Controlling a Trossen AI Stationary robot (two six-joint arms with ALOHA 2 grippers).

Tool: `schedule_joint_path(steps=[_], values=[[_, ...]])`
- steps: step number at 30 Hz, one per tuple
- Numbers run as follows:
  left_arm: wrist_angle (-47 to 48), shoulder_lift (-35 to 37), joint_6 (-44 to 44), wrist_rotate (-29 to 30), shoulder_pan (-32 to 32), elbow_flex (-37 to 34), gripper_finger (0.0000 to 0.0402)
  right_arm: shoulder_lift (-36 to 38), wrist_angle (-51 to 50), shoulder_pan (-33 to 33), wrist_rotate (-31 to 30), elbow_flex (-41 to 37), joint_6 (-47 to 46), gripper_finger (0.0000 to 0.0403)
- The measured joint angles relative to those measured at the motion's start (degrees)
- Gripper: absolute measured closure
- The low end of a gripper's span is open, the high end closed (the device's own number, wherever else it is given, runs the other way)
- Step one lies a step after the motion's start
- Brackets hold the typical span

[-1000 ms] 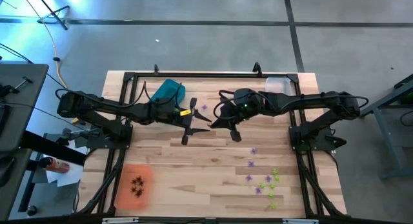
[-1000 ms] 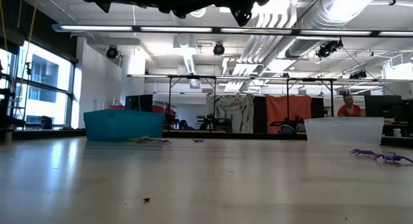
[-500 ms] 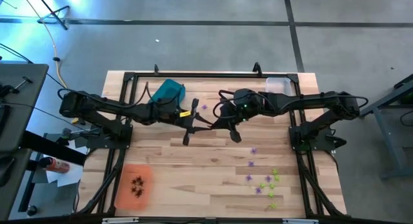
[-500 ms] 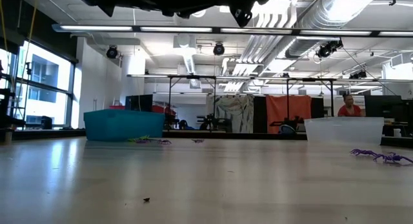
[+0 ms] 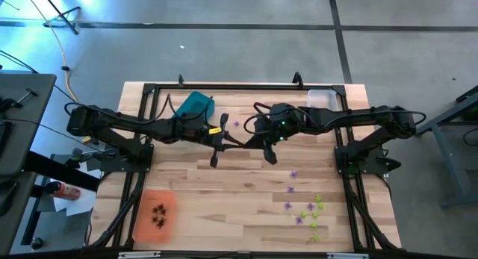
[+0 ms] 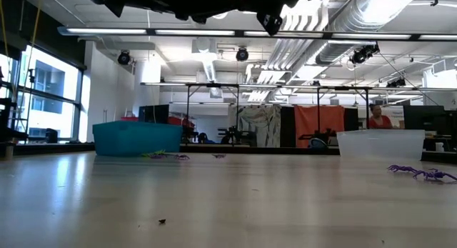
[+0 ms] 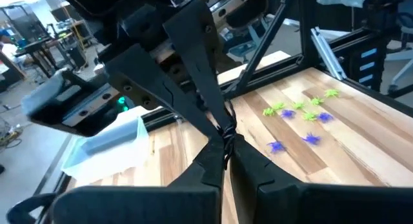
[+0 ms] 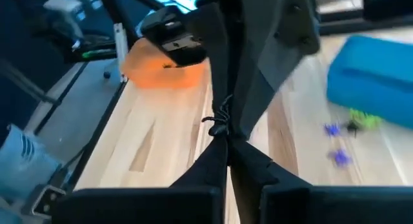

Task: Sort Halloween decoration
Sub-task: Put the black spider toy into the orange bin

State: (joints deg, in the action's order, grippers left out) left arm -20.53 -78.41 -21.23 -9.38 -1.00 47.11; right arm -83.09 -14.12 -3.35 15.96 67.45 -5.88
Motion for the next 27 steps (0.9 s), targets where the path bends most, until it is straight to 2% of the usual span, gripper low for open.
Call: schedule_joint_path(steps=[3, 9, 13, 18, 27], values=[[0.54, 0.39, 0.09, -0.24, -0.58, 0.00, 0.0401, 1.00, -4.90, -0.97, -1.44, 0.02, -3.15, 0.0350], [5.70, 3.20, 0.11, -0.36, -2.89, 0.09, 0.0401, 4.72, -17.32, -1.86, -7.54, -0.01, -2.62, 0.0248], [10.97, 6.51, 1.49, 1.16, -4.03, 0.09, 0.0401, 7.39, -28.00, -1.90, -9.87, -0.01, -2.43, 0.0205], [17.78, 9.64, 3.36, 3.03, -4.63, 0.07, 0.0401, 10.72, -33.89, -1.30, -9.92, -3.56, -6.39, 0.0188], [22.50, 10.45, 8.19, 3.52, -4.44, 0.04, 0.0401, 18.12, -26.14, 1.44, -9.91, -17.60, -16.25, 0.0187]])
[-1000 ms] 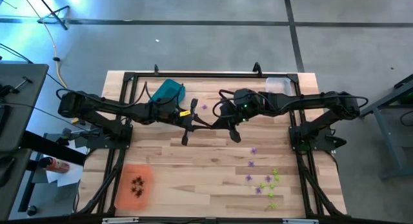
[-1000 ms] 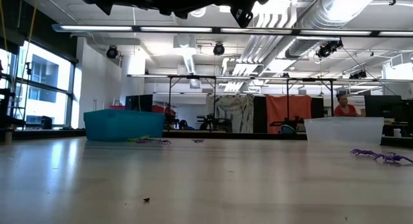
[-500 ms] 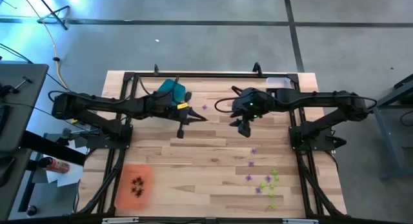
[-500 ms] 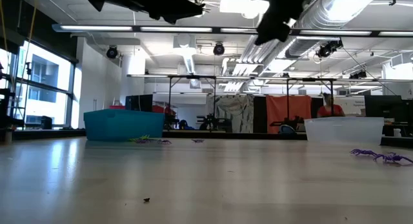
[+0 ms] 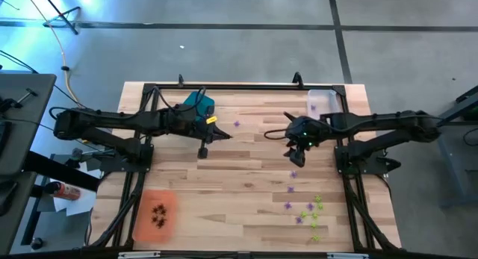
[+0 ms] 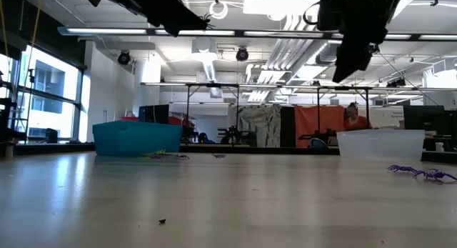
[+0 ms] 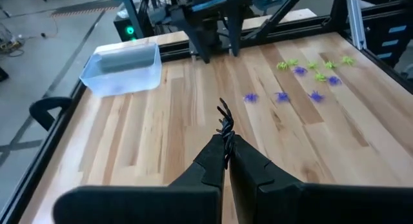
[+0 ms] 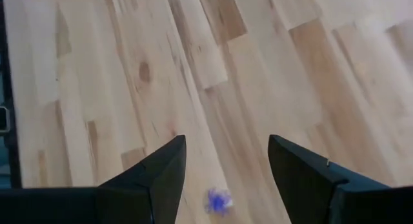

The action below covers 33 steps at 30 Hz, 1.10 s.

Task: Sort Halloween decoration
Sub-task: Put the black spider toy into the orange bin

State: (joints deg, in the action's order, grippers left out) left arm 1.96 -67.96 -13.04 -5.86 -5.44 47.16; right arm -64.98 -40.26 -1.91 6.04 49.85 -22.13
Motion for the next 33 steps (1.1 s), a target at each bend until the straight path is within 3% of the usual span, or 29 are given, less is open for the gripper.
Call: schedule_joint_path(steps=[7, 15, 23, 29, 33], values=[[-0.03, 0.00, 0.03, 0.02, 0.20, -0.02, 0.0401, 3.43, 5.85, 1.31, 0.21, -5.54, -3.52, 0.0187], [-0.03, 0.00, 0.92, 0.02, 0.20, -0.04, 0.0401, 3.92, 8.84, 1.05, -0.50, -6.16, -2.88, 0.0187], [1.16, 0.14, 1.46, -2.99, 0.25, -0.07, 0.0401, 3.92, 8.84, 1.05, -1.47, -6.16, 6.76, 0.0187], [9.73, 4.30, 6.36, -8.69, 1.70, -0.07, 0.0401, 3.90, 9.41, 1.05, -8.59, -6.16, 9.20, 0.0187], [21.79, 7.44, 12.01, -8.83, 7.39, -0.07, 0.0401, 3.90, 9.71, 1.03, -13.43, -6.16, 10.77, 0.0187]])
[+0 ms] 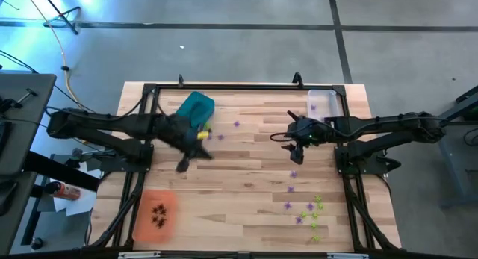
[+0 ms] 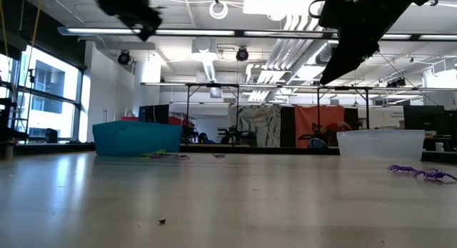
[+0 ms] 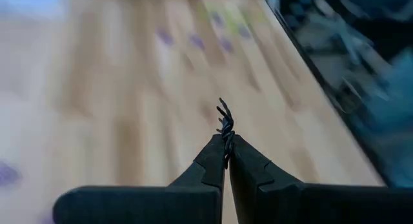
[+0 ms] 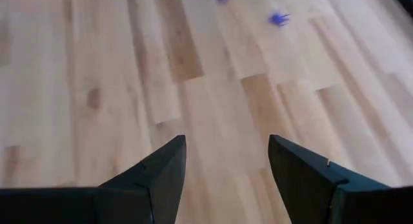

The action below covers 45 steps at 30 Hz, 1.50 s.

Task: Sort Halloween decoration
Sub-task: Put the black spider toy into the orange bin

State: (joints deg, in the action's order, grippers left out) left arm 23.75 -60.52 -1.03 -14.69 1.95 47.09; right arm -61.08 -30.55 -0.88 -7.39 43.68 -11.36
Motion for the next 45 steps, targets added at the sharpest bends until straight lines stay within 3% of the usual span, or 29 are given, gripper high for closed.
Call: schedule_joint_path(steps=[7, 14, 19, 24, 35, 45], values=[[15.97, 0.61, 21.50, 3.22, 21.22, 0.00, 0.0401, 0.00, 0.02, -0.81, -3.13, 0.00, 1.10, 0.0187], [18.83, -0.47, 46.55, 7.95, 44.43, 0.00, 0.0401, 0.00, 0.02, -3.06, -3.16, 0.00, 0.95, 0.0187], [17.23, -4.03, 54.79, 9.74, 54.77, -1.59, 0.0401, -0.02, 0.01, -4.49, -3.17, 0.00, 0.93, 0.0187], [10.54, -9.46, 57.92, 8.38, 57.57, -5.17, 0.0401, -0.02, 0.01, -5.15, -3.18, 0.00, 0.92, 0.0187], [9.18, -16.78, 59.44, 6.21, 56.88, -7.56, 0.0392, -0.02, 0.02, -5.15, -3.16, 0.00, -0.71, 0.0187], [9.30, -14.36, 60.93, 6.20, 55.97, -7.56, 0.0303, -0.04, 0.02, -5.15, -3.16, 0.00, -0.80, 0.0187]])
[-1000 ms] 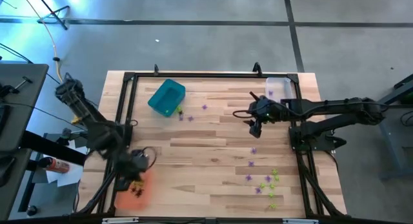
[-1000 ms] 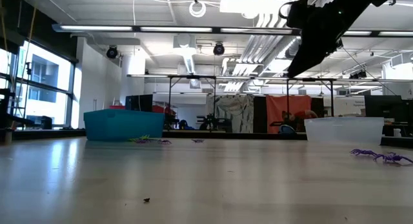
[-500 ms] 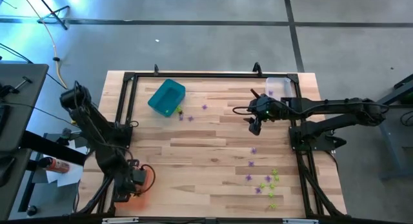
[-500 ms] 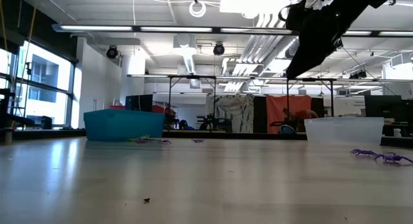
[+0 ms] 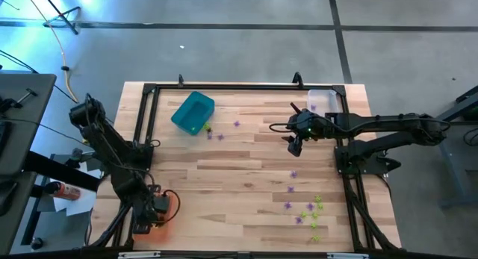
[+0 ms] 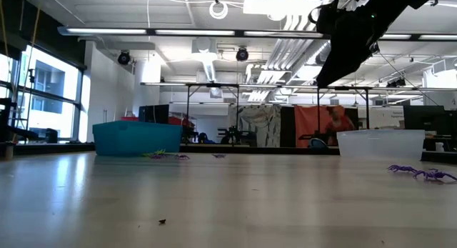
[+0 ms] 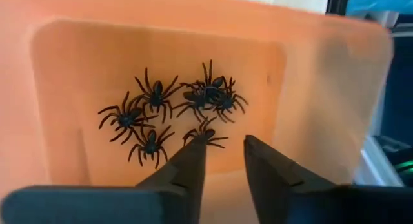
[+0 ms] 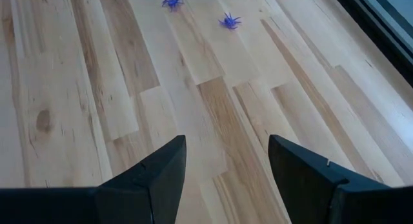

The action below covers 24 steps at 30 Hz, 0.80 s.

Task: Sort Halloween decoration
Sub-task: Put the black spider toy into the orange bin

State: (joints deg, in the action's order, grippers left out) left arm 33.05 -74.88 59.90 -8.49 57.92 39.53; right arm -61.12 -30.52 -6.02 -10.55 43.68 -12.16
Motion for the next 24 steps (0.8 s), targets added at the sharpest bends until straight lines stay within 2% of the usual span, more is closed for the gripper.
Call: schedule_joint_path(steps=[4, 8, 10, 12, 15, 17, 20, 24], values=[[0.42, 3.63, 1.39, -1.40, -2.35, 0.20, 0.0258, 0.00, 0.84, 0.00, 0.19, 0.00, -0.07, 0.0187], [1.18, 11.21, -1.06, -1.79, -6.93, 2.97, 0.0227, 0.00, 5.41, 0.00, 5.21, 0.00, -1.69, 0.0187], [3.75, 15.32, -4.61, 2.04, -9.72, 5.36, 0.0217, 0.00, 8.53, 0.00, 7.98, 0.00, -0.48, 0.0187], [8.07, 18.82, -8.43, 8.23, -13.49, 8.02, 0.0211, 0.00, 12.24, 0.00, 10.19, 0.00, 0.89, 0.0187], [13.50, 21.70, -15.24, 17.29, -21.84, 11.08, 0.0206, 0.00, 17.72, 0.02, 11.11, 0.00, 2.01, 0.0187], [13.03, 22.53, -21.40, 21.28, -29.07, 11.60, 0.0205, 0.00, 20.75, 0.00, 11.05, 0.00, 2.12, 0.0187], [10.81, 21.99, -31.48, 23.12, -39.91, 11.49, 0.0204, 0.00, 23.30, 0.00, 10.75, 0.00, 1.97, 0.0187], [-0.37, 19.75, -44.98, 23.71, -51.02, 8.77, 0.0204, 0.00, 23.39, 0.00, 10.66, 0.00, 1.97, 0.0187]])
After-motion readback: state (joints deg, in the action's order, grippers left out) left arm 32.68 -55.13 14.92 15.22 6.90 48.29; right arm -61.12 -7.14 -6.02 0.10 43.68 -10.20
